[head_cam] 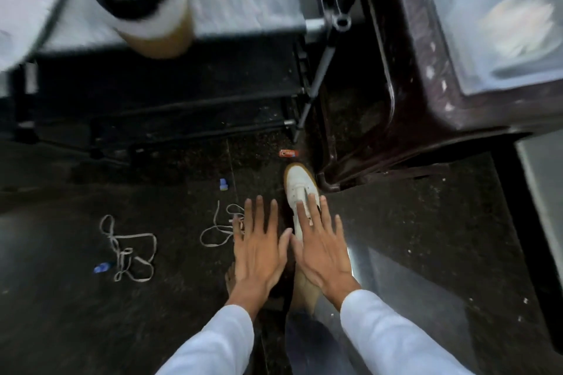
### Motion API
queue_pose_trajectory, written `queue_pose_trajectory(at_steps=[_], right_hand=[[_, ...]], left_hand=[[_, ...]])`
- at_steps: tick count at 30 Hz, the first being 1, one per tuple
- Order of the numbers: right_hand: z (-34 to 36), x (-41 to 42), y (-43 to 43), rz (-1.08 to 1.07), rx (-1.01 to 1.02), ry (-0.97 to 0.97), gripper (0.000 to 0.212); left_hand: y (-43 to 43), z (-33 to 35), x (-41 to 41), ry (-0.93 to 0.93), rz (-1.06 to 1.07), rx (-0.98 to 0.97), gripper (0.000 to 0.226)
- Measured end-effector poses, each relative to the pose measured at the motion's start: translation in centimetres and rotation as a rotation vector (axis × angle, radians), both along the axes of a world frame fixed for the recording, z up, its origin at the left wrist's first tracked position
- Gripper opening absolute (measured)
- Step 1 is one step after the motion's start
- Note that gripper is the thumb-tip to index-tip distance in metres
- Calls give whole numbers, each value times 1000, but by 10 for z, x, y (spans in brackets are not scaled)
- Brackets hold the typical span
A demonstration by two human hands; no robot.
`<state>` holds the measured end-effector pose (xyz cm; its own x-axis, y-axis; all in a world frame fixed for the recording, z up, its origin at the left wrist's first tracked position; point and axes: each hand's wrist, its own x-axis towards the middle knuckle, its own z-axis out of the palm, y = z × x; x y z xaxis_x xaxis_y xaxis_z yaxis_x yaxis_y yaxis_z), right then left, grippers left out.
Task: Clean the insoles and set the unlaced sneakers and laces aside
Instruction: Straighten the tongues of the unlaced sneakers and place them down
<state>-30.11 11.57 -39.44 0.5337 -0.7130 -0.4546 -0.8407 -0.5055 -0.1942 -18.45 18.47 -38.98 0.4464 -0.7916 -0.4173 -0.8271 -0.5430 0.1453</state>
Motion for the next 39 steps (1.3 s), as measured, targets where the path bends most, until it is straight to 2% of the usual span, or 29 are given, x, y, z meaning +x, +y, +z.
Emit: queue_pose_trajectory(at_steps=[7,12,18,25,29,34,39], right_hand=[[129,50,12,25,-72,-159,69],[196,95,2,47,-206,-240,68],[258,150,-43,50,-357,-343,70],[299,226,-119,107,-435,-365,70],[306,257,-154,158,-462,-295,71],[303,270,-182,74,-375,-231,70],[298,277,-192,7,-322,-310,50]], left_hand=[[5,132,48,-86,-60,-187,62],[1,205,95,-130,26,-320,62],[-39,267,167,-188,92,-574,59],[-112,290,241,-101,162,-701,55],[-146,297,262,8,194,-698,53],[-172,290,285,26,266,-658,33],[-183,279,293,27,234,-632,40]])
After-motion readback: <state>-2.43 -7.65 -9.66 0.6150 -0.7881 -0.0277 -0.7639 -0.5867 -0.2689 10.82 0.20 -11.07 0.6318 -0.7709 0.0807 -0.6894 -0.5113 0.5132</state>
